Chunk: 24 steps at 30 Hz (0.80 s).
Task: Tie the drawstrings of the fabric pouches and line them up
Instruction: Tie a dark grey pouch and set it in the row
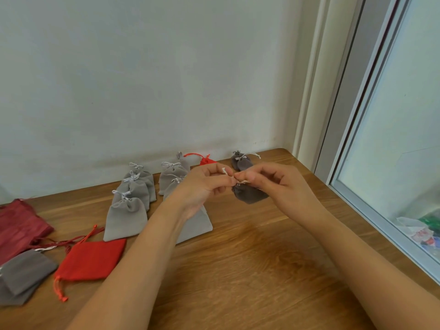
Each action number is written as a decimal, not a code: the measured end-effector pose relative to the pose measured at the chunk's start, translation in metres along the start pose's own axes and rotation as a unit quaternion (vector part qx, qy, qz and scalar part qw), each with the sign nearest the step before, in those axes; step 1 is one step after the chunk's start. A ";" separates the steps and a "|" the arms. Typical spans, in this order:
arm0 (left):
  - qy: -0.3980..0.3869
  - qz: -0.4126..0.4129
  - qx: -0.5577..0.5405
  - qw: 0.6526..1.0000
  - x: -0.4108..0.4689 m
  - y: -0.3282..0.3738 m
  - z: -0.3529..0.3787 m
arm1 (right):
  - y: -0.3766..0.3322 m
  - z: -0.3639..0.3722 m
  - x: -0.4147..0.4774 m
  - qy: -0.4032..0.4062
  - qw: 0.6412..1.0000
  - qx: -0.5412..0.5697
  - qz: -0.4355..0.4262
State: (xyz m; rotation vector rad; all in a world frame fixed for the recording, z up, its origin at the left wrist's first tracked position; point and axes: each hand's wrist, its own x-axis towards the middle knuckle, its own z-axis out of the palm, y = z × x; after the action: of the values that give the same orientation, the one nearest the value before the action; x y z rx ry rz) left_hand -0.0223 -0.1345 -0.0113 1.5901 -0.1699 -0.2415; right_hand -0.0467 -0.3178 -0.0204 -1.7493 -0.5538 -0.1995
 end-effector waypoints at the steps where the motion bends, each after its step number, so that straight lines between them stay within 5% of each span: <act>1: 0.009 0.022 0.031 0.999 0.000 0.001 -0.001 | 0.000 -0.001 0.001 0.006 0.999 0.040 0.023; 4: 0.026 0.078 0.114 0.990 -0.002 0.003 0.002 | 0.006 -0.004 0.005 0.007 0.987 0.116 0.113; 8: 0.047 0.122 0.164 0.978 -0.003 0.003 0.009 | 0.016 -0.006 0.005 -0.045 0.981 0.057 0.178; 16: 0.062 0.154 0.207 0.964 -0.001 -0.004 0.015 | 0.016 -0.003 0.005 -0.020 0.987 -0.009 0.162; 24: 0.082 0.075 0.315 0.943 0.000 -0.002 0.015 | 0.013 0.005 0.003 -0.033 0.986 -0.088 0.140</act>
State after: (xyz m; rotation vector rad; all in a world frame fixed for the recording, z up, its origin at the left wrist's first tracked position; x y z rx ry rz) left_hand -0.0264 -0.1486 -0.0136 2.2124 -0.2541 0.0789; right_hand -0.0385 -0.3142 -0.0313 -1.9889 -0.3403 0.0090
